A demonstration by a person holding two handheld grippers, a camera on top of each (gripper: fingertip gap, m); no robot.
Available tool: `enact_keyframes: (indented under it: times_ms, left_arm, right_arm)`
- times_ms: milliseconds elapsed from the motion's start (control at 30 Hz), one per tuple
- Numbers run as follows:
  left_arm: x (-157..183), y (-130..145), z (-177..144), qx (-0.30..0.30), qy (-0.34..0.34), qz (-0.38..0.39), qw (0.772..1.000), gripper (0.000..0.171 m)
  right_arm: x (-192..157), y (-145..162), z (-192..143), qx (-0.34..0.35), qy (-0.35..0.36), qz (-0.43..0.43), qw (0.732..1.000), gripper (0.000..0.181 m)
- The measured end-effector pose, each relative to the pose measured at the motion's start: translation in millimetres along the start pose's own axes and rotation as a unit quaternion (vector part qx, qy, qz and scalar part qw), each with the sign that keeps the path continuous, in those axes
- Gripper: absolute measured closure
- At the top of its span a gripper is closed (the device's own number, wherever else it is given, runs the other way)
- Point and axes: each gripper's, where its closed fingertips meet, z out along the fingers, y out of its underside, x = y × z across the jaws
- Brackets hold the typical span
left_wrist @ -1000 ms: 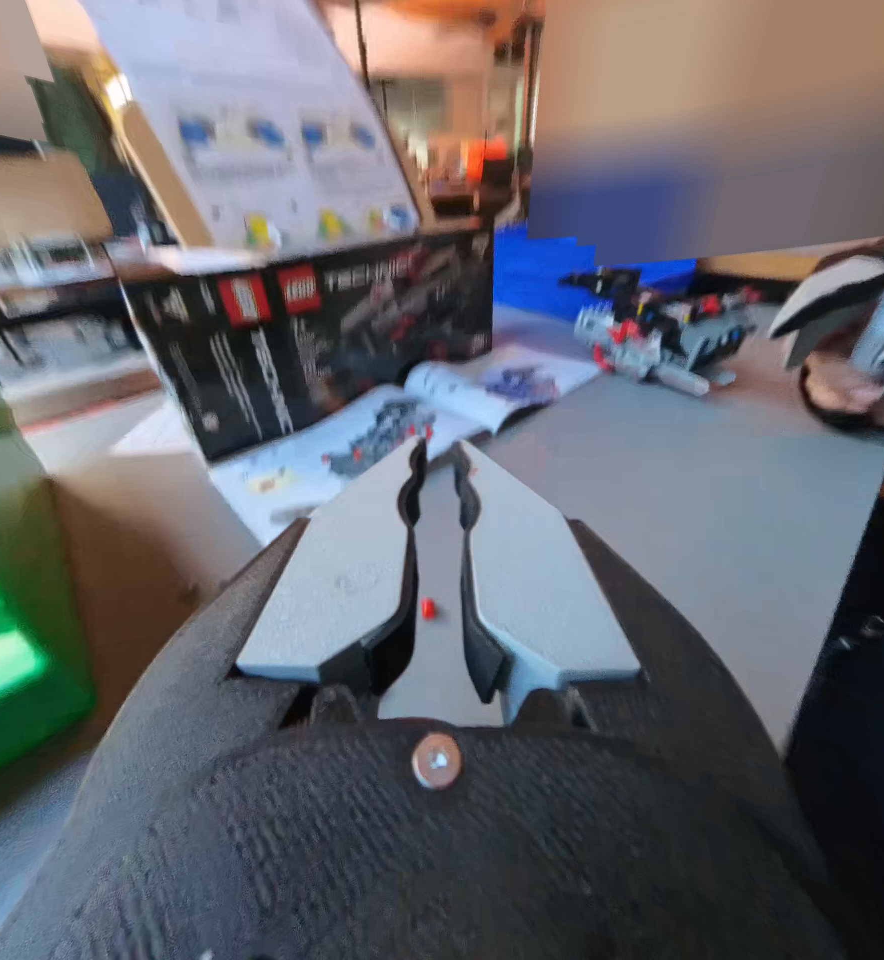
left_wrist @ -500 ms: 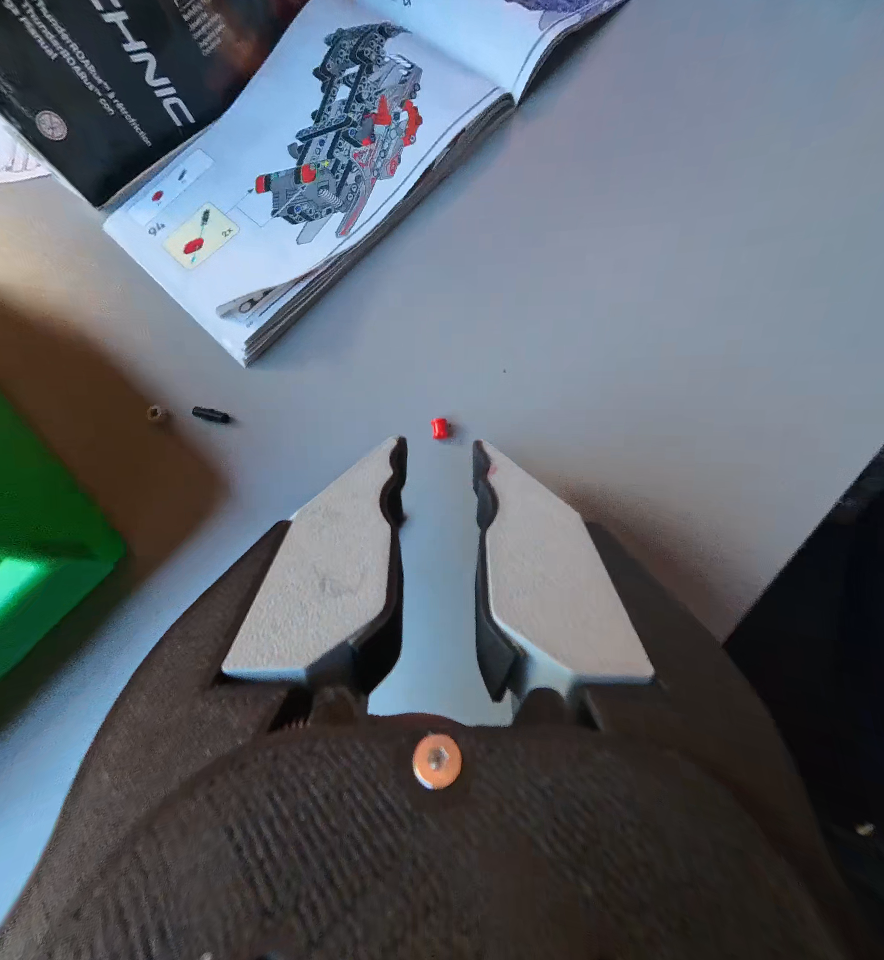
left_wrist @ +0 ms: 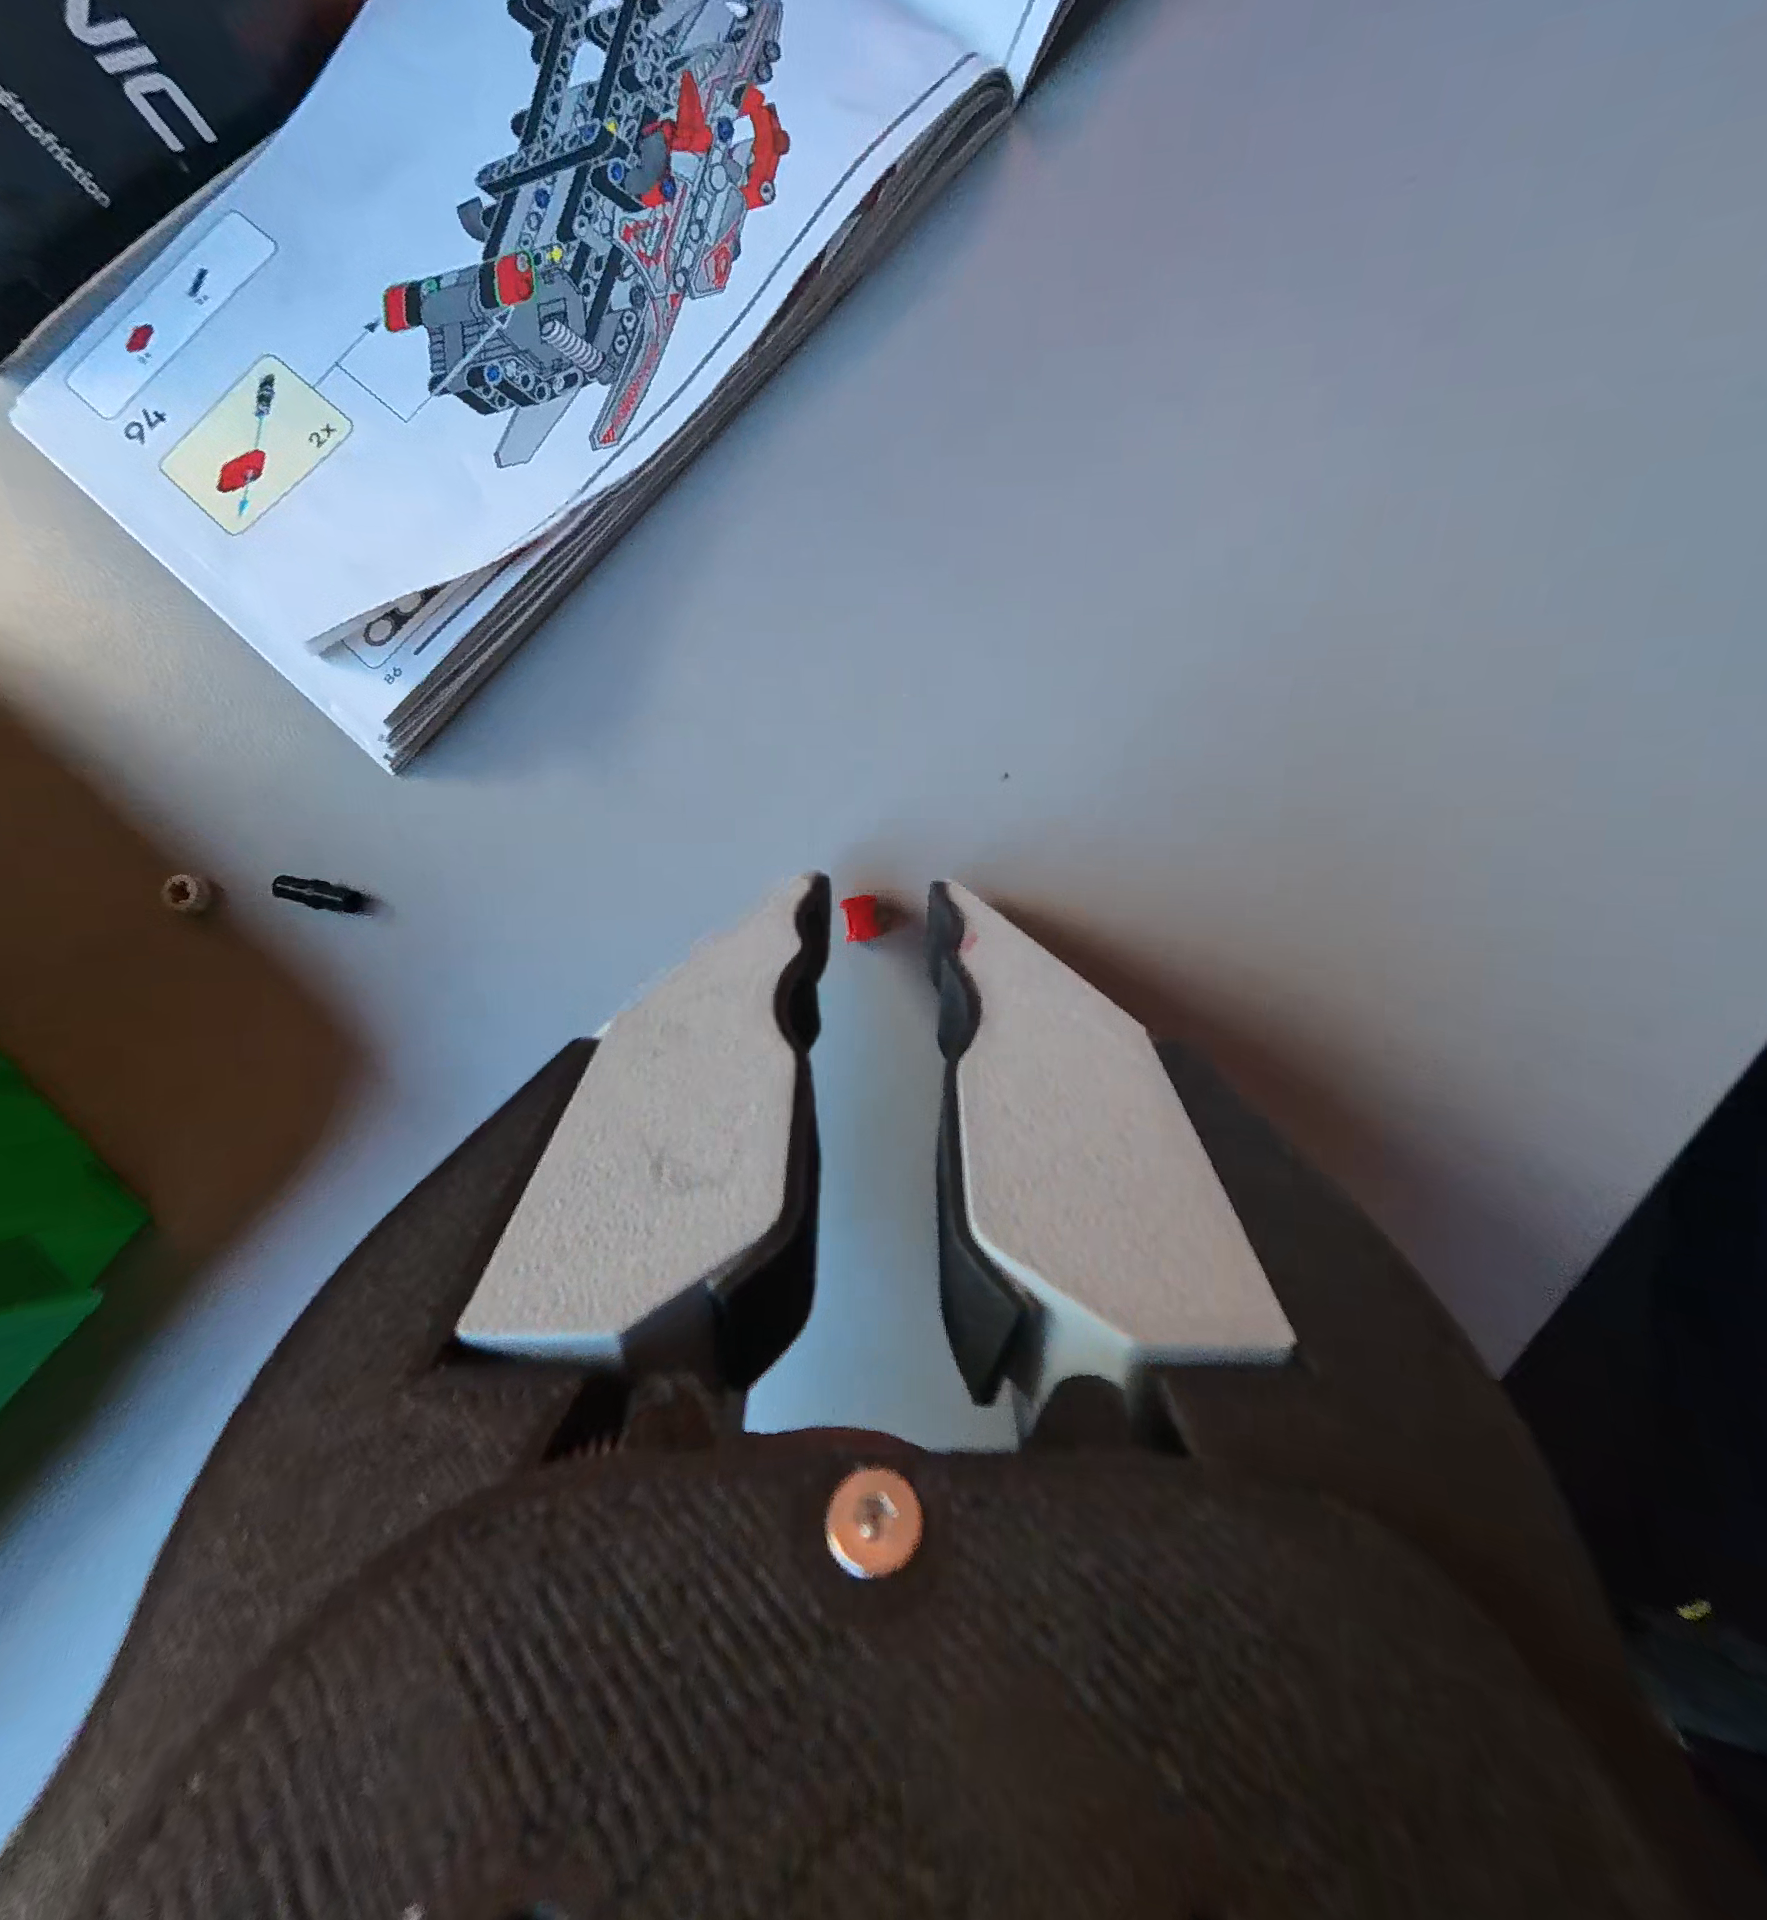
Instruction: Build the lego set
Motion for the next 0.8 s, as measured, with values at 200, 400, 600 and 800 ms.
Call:
enact_keyframes:
  times_ms: [200,400,600,800]
  left_arm:
    - [3,2,4,0.008,0.017,-0.019,1.0,0.166]
    - [4,3,3,0.004,0.019,-0.016,1.0,0.165]
    - [4,2,-7,0.011,0.019,-0.022,1.0,0.157]
    - [2,7,-10,0.002,0.009,-0.015,1.0,0.157]
  right_arm:
    - [1,-1,-1,0.005,-0.002,0.007,1.0,0.143]
    - [2,-1,-1,0.007,-0.007,0.014,1.0,0.143]
    - [2,-2,-2,0.01,-0.006,0.016,1.0,0.143]
    - [2,-2,-2,0.01,-0.005,0.012,1.0,0.143]
